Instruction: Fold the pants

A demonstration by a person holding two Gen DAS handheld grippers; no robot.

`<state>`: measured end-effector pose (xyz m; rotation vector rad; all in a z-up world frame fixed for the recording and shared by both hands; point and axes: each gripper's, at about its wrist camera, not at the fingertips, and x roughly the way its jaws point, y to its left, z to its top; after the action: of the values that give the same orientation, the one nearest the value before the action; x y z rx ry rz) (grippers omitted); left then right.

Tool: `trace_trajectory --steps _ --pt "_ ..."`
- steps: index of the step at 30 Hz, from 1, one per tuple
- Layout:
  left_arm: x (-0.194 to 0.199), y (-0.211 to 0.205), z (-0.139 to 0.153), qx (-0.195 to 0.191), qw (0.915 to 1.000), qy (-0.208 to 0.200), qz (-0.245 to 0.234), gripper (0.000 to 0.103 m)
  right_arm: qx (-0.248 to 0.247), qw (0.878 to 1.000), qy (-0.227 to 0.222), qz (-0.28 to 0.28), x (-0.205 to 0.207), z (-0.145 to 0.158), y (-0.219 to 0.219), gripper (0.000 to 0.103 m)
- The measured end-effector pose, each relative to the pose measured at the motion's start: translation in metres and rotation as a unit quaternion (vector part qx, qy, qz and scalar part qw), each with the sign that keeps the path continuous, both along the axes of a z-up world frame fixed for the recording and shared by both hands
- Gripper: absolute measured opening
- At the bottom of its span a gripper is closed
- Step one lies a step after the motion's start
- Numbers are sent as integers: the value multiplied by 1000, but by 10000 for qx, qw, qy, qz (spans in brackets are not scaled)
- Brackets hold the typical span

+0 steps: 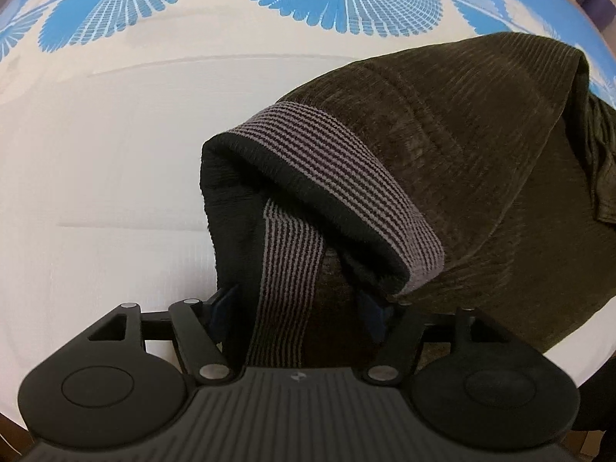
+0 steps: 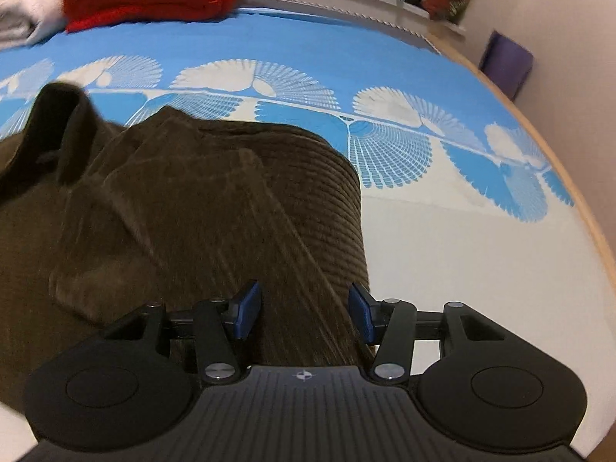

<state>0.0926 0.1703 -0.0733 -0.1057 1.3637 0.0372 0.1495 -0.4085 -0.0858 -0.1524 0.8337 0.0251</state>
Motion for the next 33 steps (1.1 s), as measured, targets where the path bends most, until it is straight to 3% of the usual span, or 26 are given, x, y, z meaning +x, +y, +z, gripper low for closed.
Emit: trace_trajectory --steps 7,9,10,14,17,19,20,21,23,25,26,30,33 --pt "1 0 -4 153 9999 0 -43 68 -63 9996 290 -13 22 -18 9 50" --pt "0 1 -2 214 9998 -48 -32 55 72 9994 319 58 22 -18 8 36" --pt "-2 2 0 222 9997 -77 -28 52 163 9992 330 138 20 -17 8 15" --pt "-8 1 5 272 9993 -221 -97 37 199 9988 71 438 6 -9 12 11" --pt "-15 1 14 325 9987 -379 -57 15 803 9947 -632 -142 -9 18 -15 10" --pt "-18 3 18 201 9987 -454 69 10 1526 9689 -1228 -1512 -25 37 -63 10" --pt "-19 3 20 212 9986 -484 66 10 1724 9459 -1341 -2398 -37 38 -89 10" --pt "-21 3 21 248 9984 -503 20 9 1857 9228 -1234 -3142 -48 32 -112 10" --pt "-25 -1 22 365 9979 -530 -121 9 1910 8824 -417 -4279 -68 5 -150 9" --pt "-26 -1 24 409 9974 -563 -191 8 2192 8542 193 -4711 -85 -17 -173 9" --pt "-26 1 24 388 9975 -562 -173 8 2318 8478 225 -4764 -92 -21 -179 9" --pt "-27 4 25 310 9975 -612 -140 7 1906 8858 -165 -4229 -97 -5 -173 9" --pt "-34 7 30 275 9975 -622 -212 7 1785 8928 -341 -4121 -103 3 -176 8"
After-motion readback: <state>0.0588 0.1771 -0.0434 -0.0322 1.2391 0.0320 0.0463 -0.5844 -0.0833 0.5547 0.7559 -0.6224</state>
